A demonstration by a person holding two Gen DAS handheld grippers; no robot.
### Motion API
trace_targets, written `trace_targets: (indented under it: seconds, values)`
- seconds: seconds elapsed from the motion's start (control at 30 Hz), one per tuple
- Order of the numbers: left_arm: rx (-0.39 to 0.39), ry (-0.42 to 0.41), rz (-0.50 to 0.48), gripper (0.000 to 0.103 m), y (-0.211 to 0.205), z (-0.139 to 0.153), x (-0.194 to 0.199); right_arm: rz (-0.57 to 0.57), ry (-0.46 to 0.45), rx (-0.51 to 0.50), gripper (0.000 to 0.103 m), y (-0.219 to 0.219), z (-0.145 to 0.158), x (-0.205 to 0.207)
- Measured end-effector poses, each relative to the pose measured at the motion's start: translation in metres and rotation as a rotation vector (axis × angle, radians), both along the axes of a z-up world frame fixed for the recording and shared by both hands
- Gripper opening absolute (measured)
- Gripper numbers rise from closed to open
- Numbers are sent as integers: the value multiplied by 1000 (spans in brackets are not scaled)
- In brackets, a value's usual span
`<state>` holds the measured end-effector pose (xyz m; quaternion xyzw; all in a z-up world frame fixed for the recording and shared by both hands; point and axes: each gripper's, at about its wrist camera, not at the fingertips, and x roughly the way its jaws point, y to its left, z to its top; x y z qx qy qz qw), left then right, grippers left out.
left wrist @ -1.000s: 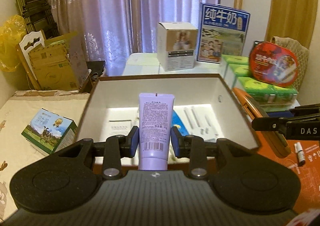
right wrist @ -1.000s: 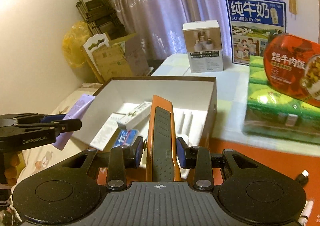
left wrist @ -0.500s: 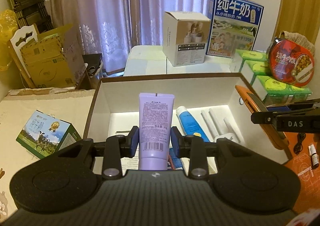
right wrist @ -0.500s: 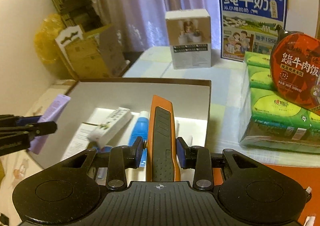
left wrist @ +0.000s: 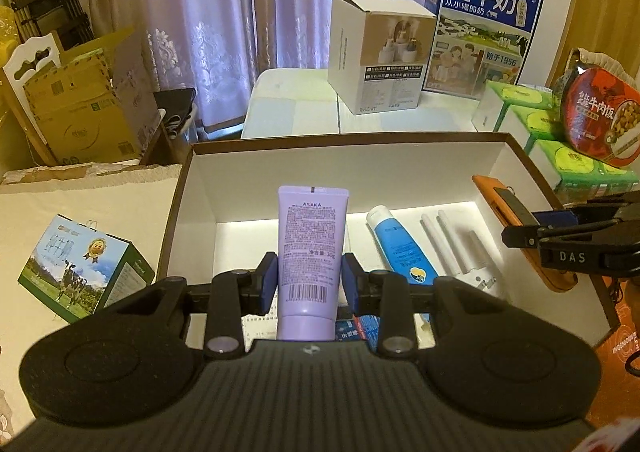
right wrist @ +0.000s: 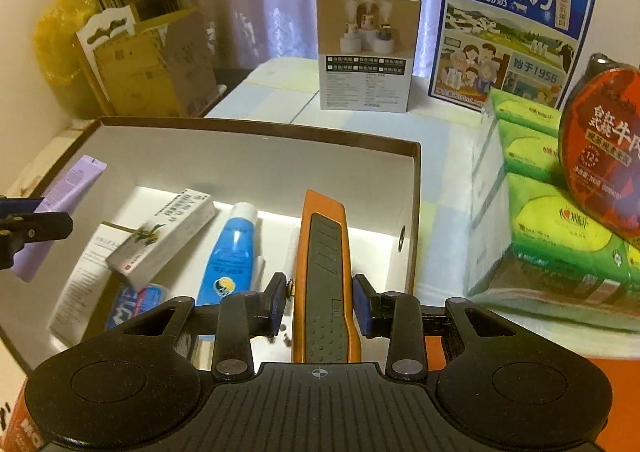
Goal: Organize rigid objects
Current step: 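Carry the lavender tube with the left gripper while the right gripper carries the knife over the box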
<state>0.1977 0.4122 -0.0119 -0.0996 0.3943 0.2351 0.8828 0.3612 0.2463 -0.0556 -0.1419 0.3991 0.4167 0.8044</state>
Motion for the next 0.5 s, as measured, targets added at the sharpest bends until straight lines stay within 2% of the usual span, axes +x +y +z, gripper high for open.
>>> trace_targets:
  seconds: [0.3,0.5]
  values:
    - [-13,12,-16,29,14,-8,13,-3,-33,-29,32,13,-3,7]
    - [-19,18,-19,29,18,-13,20,-26,-63,0,32,13,3,12]
